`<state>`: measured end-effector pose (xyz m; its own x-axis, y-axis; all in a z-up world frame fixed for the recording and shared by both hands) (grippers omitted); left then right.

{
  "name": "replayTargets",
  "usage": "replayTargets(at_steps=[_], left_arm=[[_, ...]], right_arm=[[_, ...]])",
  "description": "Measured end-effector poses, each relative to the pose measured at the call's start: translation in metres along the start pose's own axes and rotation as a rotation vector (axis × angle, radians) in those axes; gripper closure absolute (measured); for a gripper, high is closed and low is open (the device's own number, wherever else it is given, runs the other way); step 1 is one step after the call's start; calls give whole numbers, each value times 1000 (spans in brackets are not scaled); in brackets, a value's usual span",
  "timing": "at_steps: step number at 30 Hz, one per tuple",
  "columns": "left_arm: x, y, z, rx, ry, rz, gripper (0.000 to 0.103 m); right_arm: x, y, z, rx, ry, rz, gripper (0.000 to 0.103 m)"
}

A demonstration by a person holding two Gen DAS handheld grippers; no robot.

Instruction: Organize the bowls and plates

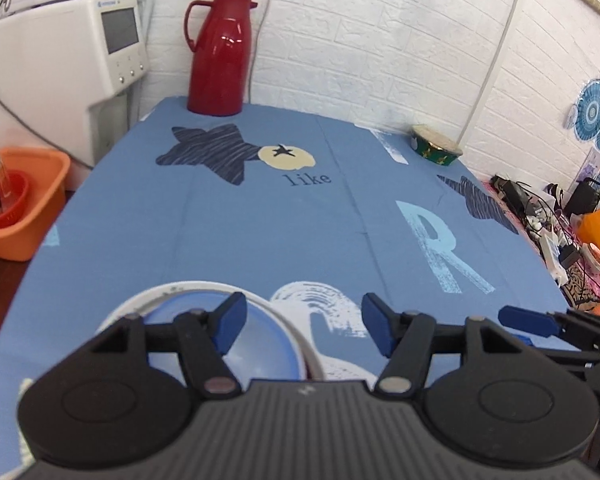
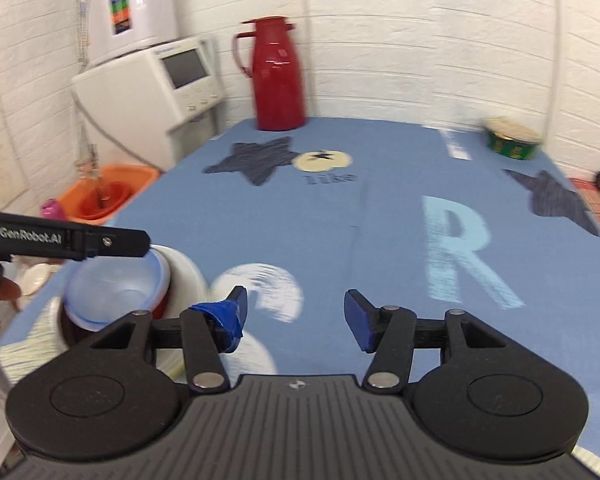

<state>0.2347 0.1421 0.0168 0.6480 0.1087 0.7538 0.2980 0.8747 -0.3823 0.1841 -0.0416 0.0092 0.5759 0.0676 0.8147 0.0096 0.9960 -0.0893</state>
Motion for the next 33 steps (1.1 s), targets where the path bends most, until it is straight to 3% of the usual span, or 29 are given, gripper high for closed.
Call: replayTargets(at_steps=[5,8,13,22,33], left_arm=[[-11,-28,-26,-14,-6,0,39],[-23,-43,-31,20,-9,-31,39],[-55,-64,-24,107,-5,-130,38],[-120,-74,1,155,9,-155,38],[-159,-72,34,202,-30,-175,38]], right_arm=[[-12,-37,-4,-55,-19,-164,63],[-19,-50,-3,-87,-46,-236,62],[-42,-60,-1,-116,-36,-268,61],[-84,-65,20,-197,-21,-260,60],[-112,-46,37,-155,8,-292,58]])
Point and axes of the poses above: each gripper's, at about its wrist camera, not at the fingertips, and z roughly against the way its jaws point, y to its left, x to its top, the point moved 9 cm from there along -z, roughly the way its jaws point, and after that the axes turned 15 degrees about -x, right-handed, at the moved point
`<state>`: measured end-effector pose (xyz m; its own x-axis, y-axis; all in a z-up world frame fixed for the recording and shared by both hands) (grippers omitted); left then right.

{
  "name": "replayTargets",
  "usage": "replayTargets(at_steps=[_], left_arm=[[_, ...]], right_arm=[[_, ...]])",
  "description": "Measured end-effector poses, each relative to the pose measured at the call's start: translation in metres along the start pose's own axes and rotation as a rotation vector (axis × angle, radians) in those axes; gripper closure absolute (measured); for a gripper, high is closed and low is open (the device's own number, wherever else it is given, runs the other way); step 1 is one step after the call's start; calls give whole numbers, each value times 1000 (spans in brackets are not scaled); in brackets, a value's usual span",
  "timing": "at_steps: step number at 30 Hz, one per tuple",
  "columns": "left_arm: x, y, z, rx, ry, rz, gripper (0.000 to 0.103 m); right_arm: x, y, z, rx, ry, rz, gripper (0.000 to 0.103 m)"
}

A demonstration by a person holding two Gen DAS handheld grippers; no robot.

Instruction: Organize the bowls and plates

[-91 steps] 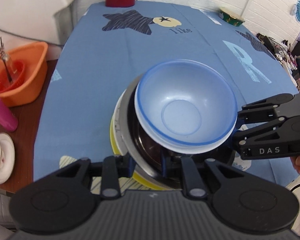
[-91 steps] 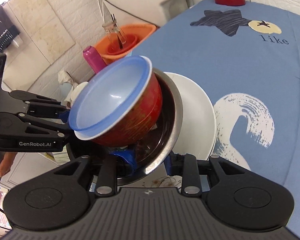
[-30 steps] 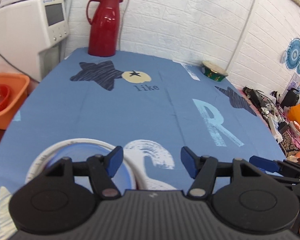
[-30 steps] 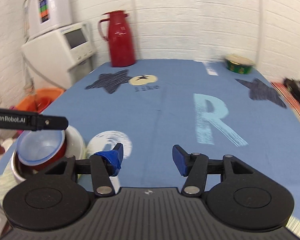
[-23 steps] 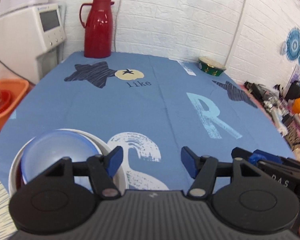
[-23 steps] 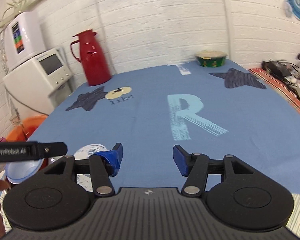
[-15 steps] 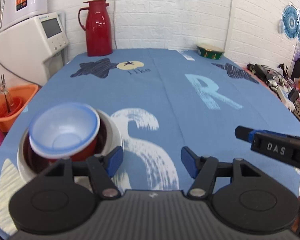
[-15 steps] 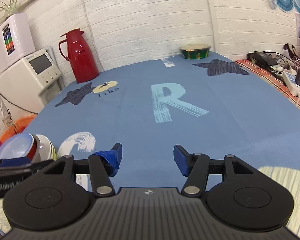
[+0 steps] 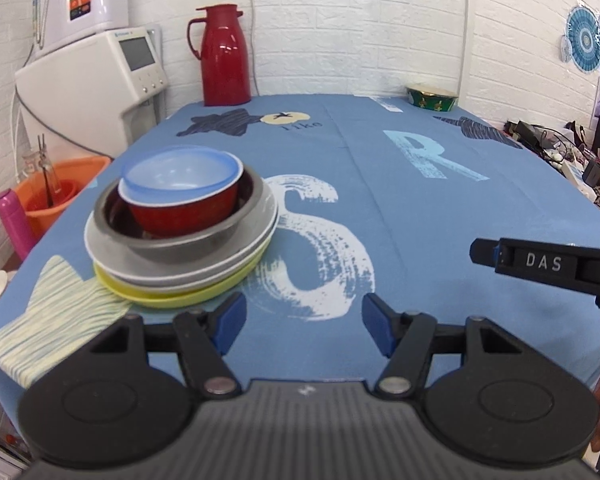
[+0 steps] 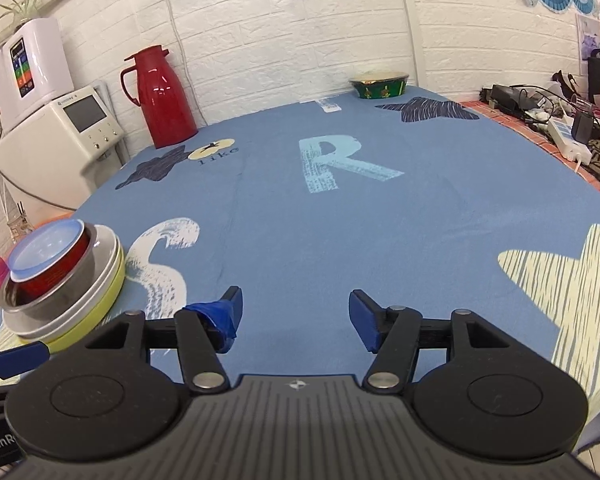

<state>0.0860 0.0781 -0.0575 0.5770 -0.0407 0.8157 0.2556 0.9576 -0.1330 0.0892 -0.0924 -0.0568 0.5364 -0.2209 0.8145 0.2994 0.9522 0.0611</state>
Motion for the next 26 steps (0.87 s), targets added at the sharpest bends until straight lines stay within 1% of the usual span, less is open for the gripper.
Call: replayTargets(at_steps=[2,6,12,16,26], left_arm=[[-5,1,3,9,2,0,38],[-10,1,7,5,6,4,38],[-7,4,13,9,-17,9,38],[-6,6,14,-14,-32,27,38],[-5,13,17,-12,-39,42,38]], right_arm=[[-6,3,2,7,13,8,58],[-12,9,8,17,9,27,57],[-13,11,11,21,8,27,57],[-15,14,9,19,15,39,57],[-17,21,11,9,15,65,56]])
Point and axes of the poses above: each gripper's, at about its wrist camera, not at the fingertips, and z roughly against the way its jaws point, y to its left, x to its top, the point moved 9 cm from there along -z, roughly the way its jaws point, and after that the axes turned 15 degrees about -x, right-handed, at the moved point
